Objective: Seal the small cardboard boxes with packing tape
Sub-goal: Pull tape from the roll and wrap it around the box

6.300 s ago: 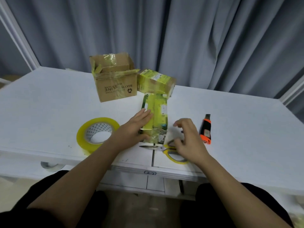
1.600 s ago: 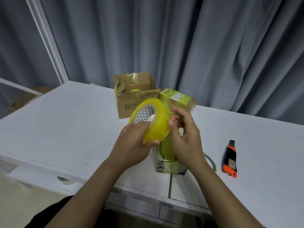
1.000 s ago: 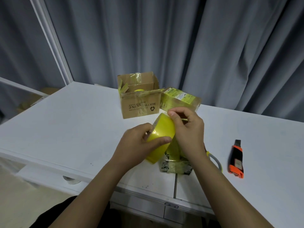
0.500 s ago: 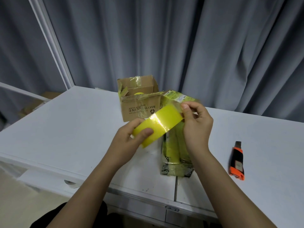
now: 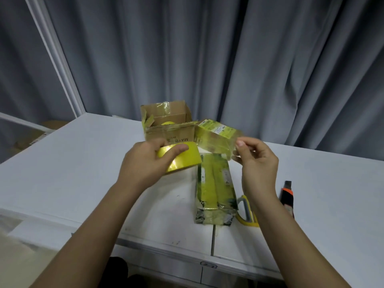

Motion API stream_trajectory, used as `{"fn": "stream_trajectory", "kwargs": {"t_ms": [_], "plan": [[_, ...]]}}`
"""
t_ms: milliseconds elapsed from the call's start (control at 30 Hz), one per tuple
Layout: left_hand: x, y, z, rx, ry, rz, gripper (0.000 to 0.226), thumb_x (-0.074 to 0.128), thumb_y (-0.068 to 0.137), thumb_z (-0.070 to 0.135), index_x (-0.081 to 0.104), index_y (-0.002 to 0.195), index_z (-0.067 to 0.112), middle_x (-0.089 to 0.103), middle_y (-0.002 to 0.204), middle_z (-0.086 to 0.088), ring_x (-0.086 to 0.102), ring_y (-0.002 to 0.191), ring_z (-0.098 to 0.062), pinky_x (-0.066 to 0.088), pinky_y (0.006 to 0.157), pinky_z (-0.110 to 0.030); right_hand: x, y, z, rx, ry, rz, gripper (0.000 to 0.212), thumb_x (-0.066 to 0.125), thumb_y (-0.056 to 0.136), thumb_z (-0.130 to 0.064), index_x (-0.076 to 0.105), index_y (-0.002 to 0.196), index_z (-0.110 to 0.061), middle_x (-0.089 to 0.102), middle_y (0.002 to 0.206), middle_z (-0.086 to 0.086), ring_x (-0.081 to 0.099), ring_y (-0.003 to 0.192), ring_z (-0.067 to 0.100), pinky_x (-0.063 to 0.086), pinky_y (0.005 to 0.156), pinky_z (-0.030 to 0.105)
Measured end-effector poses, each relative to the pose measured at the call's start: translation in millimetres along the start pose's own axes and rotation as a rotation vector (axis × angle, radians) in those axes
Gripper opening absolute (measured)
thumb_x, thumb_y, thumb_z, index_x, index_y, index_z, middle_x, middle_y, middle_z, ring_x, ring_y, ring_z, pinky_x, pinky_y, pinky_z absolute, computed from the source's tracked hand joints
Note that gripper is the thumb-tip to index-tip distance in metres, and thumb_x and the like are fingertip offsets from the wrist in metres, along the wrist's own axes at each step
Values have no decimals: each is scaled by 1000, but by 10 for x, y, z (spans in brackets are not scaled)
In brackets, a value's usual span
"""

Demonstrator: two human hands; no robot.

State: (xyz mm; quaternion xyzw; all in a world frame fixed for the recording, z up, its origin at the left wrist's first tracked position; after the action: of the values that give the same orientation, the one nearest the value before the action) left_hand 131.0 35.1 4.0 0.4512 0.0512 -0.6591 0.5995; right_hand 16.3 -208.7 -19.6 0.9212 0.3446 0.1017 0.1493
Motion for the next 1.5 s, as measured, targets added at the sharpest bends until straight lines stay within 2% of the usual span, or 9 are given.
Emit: {"fn": "stream_trajectory", "kwargs": {"t_ms": [200, 433, 600, 733, 900, 1033, 1267, 1367, 1500], "plan": [[275, -159, -130, 30, -7, -83, 77, 24, 85, 76, 64, 78, 11, 64, 68, -5, 58, 68, -22, 46, 63, -35, 56, -41, 320, 193, 3, -94, 10, 63, 91, -12, 69, 85, -17, 63, 70, -9, 63, 58, 6, 58, 62, 25], [375, -257, -393, -73, -2, -254, 55, 22, 76, 84, 39, 90, 34, 58, 70, 3, 56, 69, -14, 39, 55, -30, 184, -163, 537, 296, -22, -168, 6, 66, 88, -11, 71, 86, -13, 63, 66, -4, 60, 55, 7, 52, 57, 19], [751, -448, -514, -120, 44, -566, 64, 63, 57, 79, 30, 94, 40, 46, 91, 21, 45, 91, -21, 38, 63, -34, 195, -206, 646, 324, -64, -149, 14, 67, 87, -12, 72, 78, -21, 66, 64, -10, 59, 62, 5, 54, 69, 26], [733, -411, -574, -50, 39, -527, 57, 75, 63, 62, 33, 97, 43, 40, 100, 25, 39, 94, -17, 35, 67, -30, 182, -221, 686, 337, -51, -146, 10, 65, 88, -12, 72, 81, -16, 64, 59, -5, 59, 56, 7, 54, 70, 27], [683, -398, -667, -89, -323, -438, 45, 61, 70, 63, 46, 112, 57, 50, 118, 14, 48, 110, -8, 42, 83, -17, 233, -235, 670, 340, 18, -154, 8, 64, 89, -11, 70, 84, -14, 63, 59, -2, 59, 54, 10, 53, 60, 19], [710, -412, -572, -40, -274, -362, 47, 57, 80, 64, 46, 123, 48, 49, 115, 8, 47, 112, -9, 40, 95, -27, 273, -236, 613, 310, 20, -162, 10, 64, 89, -12, 71, 83, -17, 65, 63, -7, 60, 60, 13, 55, 68, 25], [247, -309, 23, 289, 61, -91, 70, 54, 71, 69, 65, 119, 18, 62, 97, -5, 61, 89, -24, 53, 71, -37, 60, -122, 410, 215, 10, -100, 12, 71, 83, -10, 73, 76, -19, 66, 61, -6, 59, 53, 5, 51, 55, 15], [220, -299, 130, 357, 141, -123, 73, 51, 71, 70, 65, 120, 17, 65, 103, -8, 63, 91, -28, 54, 71, -41, -36, -129, 484, 280, 44, -60, 8, 70, 84, -9, 71, 79, -15, 65, 58, -6, 59, 52, 7, 52, 56, 17], [448, -381, 150, 465, 315, -265, 58, 80, 66, 52, 71, 107, 12, 65, 82, -13, 64, 73, -32, 49, 59, -36, -317, -63, 438, 258, 43, 53, 10, 70, 84, -9, 70, 77, -16, 67, 61, -9, 60, 55, 9, 54, 61, 17]]}}
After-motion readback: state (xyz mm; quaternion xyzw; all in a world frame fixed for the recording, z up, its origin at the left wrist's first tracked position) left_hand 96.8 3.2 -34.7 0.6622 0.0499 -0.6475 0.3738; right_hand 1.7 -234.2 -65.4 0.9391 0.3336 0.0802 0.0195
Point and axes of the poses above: each hand's wrist, its own y-axis towards the middle knuckle, its own x-axis out of the palm, z = x × y, the point moved 10 cm from there along y, towards the middle knuckle
